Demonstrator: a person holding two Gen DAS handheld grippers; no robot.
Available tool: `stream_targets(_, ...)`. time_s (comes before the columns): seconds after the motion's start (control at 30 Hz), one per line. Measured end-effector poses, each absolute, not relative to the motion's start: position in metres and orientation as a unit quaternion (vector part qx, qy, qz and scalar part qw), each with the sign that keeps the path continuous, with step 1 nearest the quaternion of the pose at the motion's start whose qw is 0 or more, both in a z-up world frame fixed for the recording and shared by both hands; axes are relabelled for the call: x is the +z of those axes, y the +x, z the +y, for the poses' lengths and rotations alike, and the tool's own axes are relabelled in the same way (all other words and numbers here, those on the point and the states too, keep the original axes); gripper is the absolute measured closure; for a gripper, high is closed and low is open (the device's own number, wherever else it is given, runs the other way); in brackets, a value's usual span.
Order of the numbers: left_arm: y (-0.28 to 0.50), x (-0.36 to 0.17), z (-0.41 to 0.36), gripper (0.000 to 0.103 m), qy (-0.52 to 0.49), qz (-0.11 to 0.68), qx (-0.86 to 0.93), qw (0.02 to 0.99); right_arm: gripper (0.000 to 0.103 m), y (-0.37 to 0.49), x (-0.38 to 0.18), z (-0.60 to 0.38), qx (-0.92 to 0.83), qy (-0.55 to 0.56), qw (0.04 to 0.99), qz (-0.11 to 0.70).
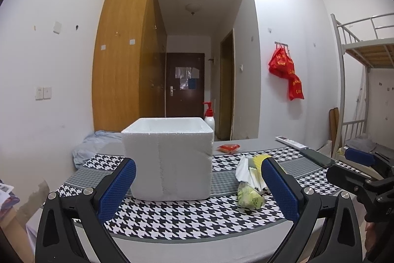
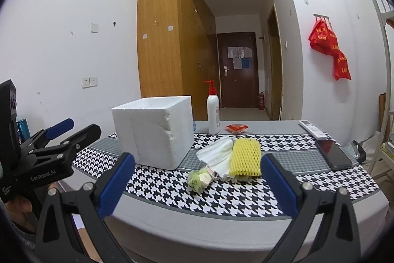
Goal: Organize soft objects
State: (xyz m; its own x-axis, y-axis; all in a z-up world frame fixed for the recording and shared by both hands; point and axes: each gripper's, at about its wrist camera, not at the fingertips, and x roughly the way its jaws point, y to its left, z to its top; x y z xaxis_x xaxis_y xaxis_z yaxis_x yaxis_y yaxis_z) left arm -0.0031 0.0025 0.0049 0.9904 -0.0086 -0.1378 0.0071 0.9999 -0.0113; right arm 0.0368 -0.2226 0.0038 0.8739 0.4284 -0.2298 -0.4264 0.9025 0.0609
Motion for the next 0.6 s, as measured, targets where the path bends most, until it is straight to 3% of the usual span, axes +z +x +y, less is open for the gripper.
stream_targets(0.6, 0.0018, -0.0017, 0.0, 0.001, 0.002, 0.073, -0.006, 0.997, 0.0, 0.0381, 0.0042, -0.2216, 0.222, 0.006, 0.968, 0.12)
